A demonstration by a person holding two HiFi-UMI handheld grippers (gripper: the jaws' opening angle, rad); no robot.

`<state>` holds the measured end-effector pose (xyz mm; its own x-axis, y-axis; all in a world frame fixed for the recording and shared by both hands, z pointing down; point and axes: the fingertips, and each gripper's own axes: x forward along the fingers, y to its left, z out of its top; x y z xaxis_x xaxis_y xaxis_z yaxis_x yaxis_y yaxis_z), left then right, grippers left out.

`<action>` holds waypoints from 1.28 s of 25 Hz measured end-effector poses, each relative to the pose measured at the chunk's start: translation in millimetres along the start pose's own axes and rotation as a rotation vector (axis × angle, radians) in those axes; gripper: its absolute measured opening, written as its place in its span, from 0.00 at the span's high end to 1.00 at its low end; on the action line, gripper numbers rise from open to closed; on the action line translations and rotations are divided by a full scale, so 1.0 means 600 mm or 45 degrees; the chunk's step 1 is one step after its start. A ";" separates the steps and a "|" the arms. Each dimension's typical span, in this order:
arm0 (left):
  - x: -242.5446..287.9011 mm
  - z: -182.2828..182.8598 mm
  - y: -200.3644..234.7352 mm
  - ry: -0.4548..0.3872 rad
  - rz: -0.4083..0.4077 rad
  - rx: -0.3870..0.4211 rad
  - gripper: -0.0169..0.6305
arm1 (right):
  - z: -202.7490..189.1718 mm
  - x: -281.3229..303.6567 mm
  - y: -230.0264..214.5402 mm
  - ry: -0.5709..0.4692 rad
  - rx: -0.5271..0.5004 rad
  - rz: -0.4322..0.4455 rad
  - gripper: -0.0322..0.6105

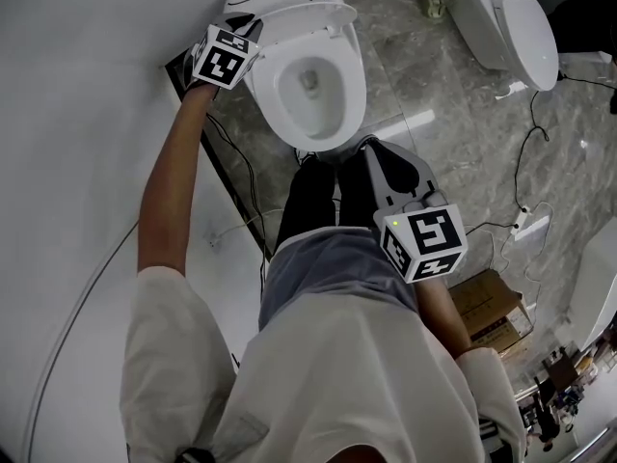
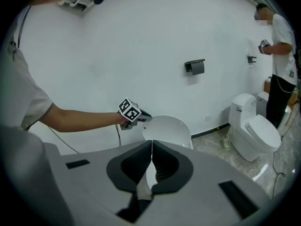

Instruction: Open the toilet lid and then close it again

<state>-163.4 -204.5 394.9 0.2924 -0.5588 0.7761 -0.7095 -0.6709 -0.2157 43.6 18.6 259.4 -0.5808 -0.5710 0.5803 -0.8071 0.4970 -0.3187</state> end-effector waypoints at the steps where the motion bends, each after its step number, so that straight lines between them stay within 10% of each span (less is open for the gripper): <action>1: -0.004 -0.001 -0.006 -0.003 -0.003 0.000 0.90 | -0.001 -0.002 0.001 0.000 -0.004 0.003 0.93; 32: -0.049 -0.068 -0.163 -0.069 -0.088 -0.037 0.88 | -0.013 -0.006 -0.005 0.014 0.041 0.044 0.93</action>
<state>-128.6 -102.5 417.6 0.3753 -0.5376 0.7551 -0.7046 -0.6947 -0.1445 49.2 24.3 264.2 -0.6072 -0.5469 0.5764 -0.7898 0.4947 -0.3626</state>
